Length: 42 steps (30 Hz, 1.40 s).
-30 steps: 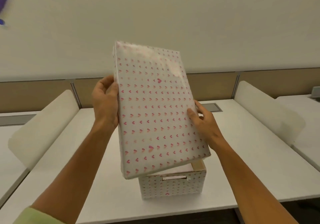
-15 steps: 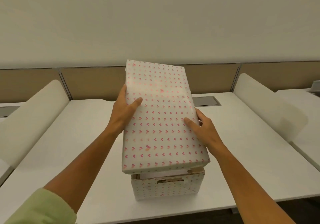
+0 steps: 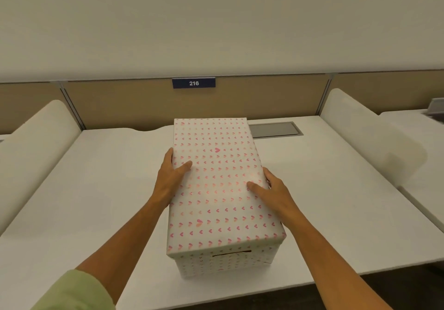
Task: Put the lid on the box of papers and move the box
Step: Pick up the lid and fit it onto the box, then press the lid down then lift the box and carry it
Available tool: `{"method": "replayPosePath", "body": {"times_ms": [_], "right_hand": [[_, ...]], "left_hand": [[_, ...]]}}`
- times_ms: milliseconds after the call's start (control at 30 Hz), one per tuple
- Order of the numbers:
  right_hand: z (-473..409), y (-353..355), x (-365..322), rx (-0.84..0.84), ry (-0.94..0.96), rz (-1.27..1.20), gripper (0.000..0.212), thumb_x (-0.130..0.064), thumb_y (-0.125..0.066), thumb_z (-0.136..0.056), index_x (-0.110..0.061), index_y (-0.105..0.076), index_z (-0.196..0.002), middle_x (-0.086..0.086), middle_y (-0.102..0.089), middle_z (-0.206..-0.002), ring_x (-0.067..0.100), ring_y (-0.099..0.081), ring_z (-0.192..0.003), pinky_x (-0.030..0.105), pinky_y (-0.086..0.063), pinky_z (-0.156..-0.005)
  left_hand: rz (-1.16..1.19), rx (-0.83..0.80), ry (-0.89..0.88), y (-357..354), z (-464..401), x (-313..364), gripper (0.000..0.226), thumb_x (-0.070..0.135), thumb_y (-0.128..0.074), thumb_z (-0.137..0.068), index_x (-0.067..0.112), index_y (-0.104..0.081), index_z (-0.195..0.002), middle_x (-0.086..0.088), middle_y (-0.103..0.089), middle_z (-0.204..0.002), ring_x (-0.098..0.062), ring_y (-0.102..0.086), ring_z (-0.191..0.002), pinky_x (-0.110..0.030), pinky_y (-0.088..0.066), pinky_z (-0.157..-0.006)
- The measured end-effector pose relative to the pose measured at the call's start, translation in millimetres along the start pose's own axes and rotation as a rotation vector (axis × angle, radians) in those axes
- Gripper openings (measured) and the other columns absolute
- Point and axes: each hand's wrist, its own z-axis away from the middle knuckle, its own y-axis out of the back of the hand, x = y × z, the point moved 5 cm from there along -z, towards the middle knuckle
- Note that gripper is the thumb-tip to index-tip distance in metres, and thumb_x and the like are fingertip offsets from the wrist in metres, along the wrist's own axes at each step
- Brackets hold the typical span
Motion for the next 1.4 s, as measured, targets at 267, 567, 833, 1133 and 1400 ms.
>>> {"method": "replayPosePath", "body": {"times_ms": [267,567,833,1133,1400], "right_hand": [[-11,-10,11,0.015,-0.043,0.066,0.063,-0.049,-0.063,-0.094,-0.027,-0.04,-0.148,-0.001,-0.055,-0.144,0.025,-0.059,-0.124,0.045,-0.053,-0.099],[-28,-17,18,-0.042,-0.114,0.184,0.069,-0.056,-0.061,-0.092,-0.025,-0.035,-0.147,-0.001,-0.05,-0.148,0.026,-0.057,-0.127,0.038,-0.051,-0.091],[-58,-20,10,-0.013,-0.143,0.221,0.076,-0.057,-0.062,-0.091,-0.024,-0.03,-0.151,0.001,-0.044,-0.15,0.025,-0.053,-0.127,0.021,-0.045,-0.056],[-69,-30,13,0.009,-0.142,0.304,0.084,-0.059,-0.063,-0.09,-0.026,-0.022,-0.156,0.002,-0.034,-0.158,0.026,-0.047,-0.137,0.044,-0.049,-0.101],[-84,-42,4,-0.014,-0.083,0.461,0.097,-0.067,-0.056,-0.089,-0.022,-0.008,-0.16,0.0,-0.02,-0.167,0.027,-0.035,-0.148,0.047,-0.042,-0.112]], "left_hand": [[-0.032,-0.018,0.091,-10,-13,-21,0.074,0.044,-0.064,-0.09,0.031,-0.023,-0.151,0.002,-0.036,-0.155,-0.028,-0.048,-0.132,-0.048,-0.046,-0.101],[-0.093,-0.032,0.175,-14,-30,-39,0.074,0.044,-0.063,-0.091,0.03,-0.023,-0.152,0.0,-0.031,-0.159,-0.031,-0.044,-0.137,-0.049,-0.044,-0.103],[-0.08,-0.04,0.163,-14,-52,-36,0.062,0.049,-0.058,-0.092,0.026,-0.033,-0.144,-0.001,-0.048,-0.146,-0.014,-0.058,-0.098,-0.025,-0.051,-0.067],[-0.062,-0.013,0.18,-8,-67,-48,0.057,0.043,-0.062,-0.092,0.022,-0.042,-0.14,-0.003,-0.052,-0.142,-0.02,-0.06,-0.106,-0.037,-0.054,-0.083],[-0.258,-0.1,0.13,-15,-68,-50,0.065,0.043,-0.048,-0.099,0.02,-0.021,-0.154,-0.003,-0.029,-0.16,-0.029,-0.036,-0.143,-0.047,-0.036,-0.111]]}}
